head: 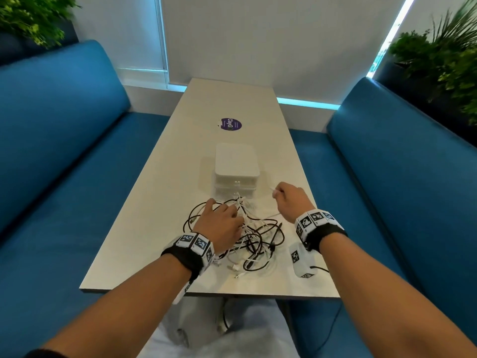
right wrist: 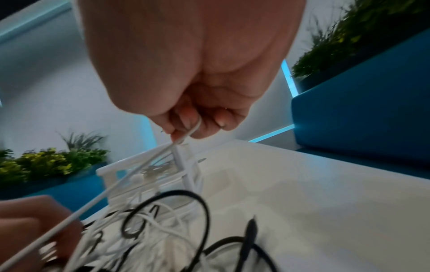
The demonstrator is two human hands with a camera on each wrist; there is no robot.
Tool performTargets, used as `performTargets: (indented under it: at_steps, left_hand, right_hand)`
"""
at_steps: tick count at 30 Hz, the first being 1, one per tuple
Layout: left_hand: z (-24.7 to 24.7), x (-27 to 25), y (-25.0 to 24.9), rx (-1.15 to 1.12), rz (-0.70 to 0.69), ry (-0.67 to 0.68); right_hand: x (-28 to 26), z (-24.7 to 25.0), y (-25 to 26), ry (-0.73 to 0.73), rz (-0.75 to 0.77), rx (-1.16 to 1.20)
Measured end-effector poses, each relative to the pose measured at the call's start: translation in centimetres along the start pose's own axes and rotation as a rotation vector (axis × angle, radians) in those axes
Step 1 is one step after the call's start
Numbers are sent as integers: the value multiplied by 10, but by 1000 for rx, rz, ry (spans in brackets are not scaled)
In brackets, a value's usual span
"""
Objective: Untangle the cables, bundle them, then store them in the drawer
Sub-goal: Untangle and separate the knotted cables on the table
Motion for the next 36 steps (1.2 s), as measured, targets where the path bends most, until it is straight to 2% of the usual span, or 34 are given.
performTargets:
  at_steps: [2, 6, 8, 14, 19, 22, 24, 27, 29, 33, 36]
  left_hand:
    - [-3, -3, -1, -22, -33, 3]
    - [-1, 0, -6, -15, -38, 28]
    - [3, 3, -10, -1, -38, 46]
    - [5, 0, -10, -20, -16, 24]
    - [-1, 2, -9, -54, 6, 18]
    - [-3, 0, -11, -77, 18, 33]
    - [-6, -3, -14, -37, -1, 100]
    - [-6, -4, -16, 50, -49, 225]
    - [-3, -2, -17, 57, -70, 245]
    - [1, -2, -16, -28, -96, 180]
    - [-4, -3, -16, -36, -120, 181]
  right_hand:
    - [-5, -5, 0, 56, -11, -54]
    - [-32, -22, 36, 209, 140, -106]
    - [-37, -30, 53, 266, 157, 0]
    - [-37, -43, 68, 474, 18, 433]
    - [-41, -44, 70, 412, 172, 237]
    - [-47, -53, 72, 480, 165, 316]
    - [-49, -56, 74, 502, 181, 321]
    - [-55, -55, 78, 465, 271, 196]
    - [-60, -54, 79, 476, 275, 195]
    - [-72, -57, 80, 614, 252, 295]
    - [-73, -61, 78, 651, 194, 300]
Point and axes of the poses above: each hand's wrist, its own x-axis towards the middle knuckle, its own z-axis out of the back of the hand, y = z × x, the point moved 7 cm from there along x, towards the middle knuckle, and after that the axes turned 15 degrees about -z, right-handed, at the moved point
